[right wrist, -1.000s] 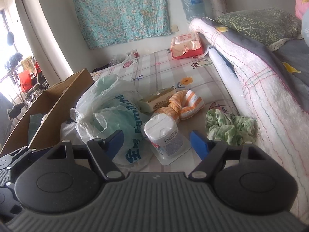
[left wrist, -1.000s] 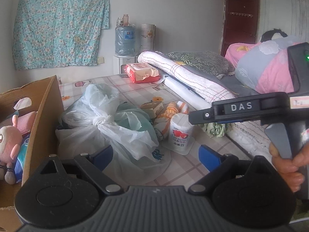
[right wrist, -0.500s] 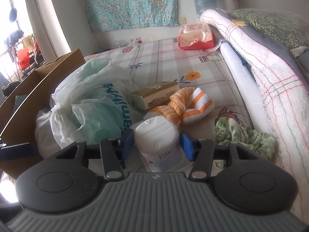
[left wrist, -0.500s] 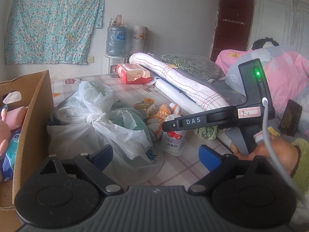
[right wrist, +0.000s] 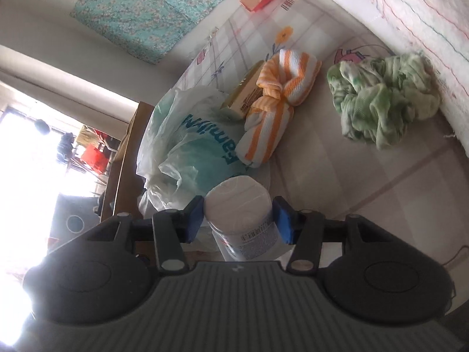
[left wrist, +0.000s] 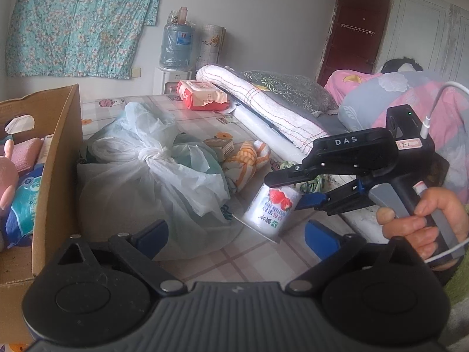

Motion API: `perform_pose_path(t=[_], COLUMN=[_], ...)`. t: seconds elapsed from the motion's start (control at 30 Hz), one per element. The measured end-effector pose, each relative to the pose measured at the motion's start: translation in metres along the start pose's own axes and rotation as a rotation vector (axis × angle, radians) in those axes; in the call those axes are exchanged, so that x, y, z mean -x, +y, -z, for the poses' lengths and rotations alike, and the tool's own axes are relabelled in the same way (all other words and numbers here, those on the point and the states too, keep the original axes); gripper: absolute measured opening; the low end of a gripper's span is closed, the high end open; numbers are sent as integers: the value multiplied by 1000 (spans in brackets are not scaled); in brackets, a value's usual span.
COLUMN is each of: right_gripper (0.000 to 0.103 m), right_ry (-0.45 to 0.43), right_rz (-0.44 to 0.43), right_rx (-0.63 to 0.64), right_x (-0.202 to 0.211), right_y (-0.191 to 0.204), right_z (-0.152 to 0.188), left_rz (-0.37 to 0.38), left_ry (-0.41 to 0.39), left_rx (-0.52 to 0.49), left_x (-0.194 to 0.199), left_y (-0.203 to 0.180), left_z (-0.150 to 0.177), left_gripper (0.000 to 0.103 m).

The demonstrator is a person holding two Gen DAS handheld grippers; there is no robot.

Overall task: Organize soft objects
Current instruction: 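Close the right tool on the white yogurt cup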

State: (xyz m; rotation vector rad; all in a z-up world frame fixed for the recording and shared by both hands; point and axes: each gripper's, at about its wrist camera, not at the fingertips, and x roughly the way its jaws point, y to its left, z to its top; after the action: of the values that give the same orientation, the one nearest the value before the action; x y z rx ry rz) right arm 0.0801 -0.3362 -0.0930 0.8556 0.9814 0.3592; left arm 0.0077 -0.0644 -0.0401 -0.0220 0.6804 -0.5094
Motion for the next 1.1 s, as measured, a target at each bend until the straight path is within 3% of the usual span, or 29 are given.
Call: perform_pose_path(t=[0.23, 0.33, 0.47, 0.53, 0.67, 0.73, 0.87, 1.0, 1.1], right_gripper=[51, 51, 51, 52, 54, 61, 82, 87, 87], right_ry=[-41, -81, -104, -117, -183, -209, -163, -110, -95], right_rz=[19, 88, 113, 177, 268, 275, 289, 309, 376], right_rx=[-38, -4, -48, -31, 106, 190, 333, 429, 518], right_x=[6, 10, 12, 14, 23, 28, 22, 9, -2], right_y=[-10, -9, -20, -23, -7, 3, 25, 39, 49], right_z=[-5, -9, -13, -12, -6, -3, 2, 12, 22], left_rz=[-8, 1, 20, 21, 18, 13, 0, -6, -8], left_ry=[26, 32, 49, 57, 63, 66, 73, 72, 74], left_rx=[-3, -14, -20, -16, 3, 10, 14, 29, 42], left_x=[-10, -14, -19, -21, -22, -22, -23, -22, -21], left_y=[-7, -12, -16, -14, -9, -6, -3, 2, 5], left_z=[1, 2, 4, 4, 4, 5, 6, 7, 8], left_gripper=[96, 93, 92, 92, 91, 91, 91, 91, 91])
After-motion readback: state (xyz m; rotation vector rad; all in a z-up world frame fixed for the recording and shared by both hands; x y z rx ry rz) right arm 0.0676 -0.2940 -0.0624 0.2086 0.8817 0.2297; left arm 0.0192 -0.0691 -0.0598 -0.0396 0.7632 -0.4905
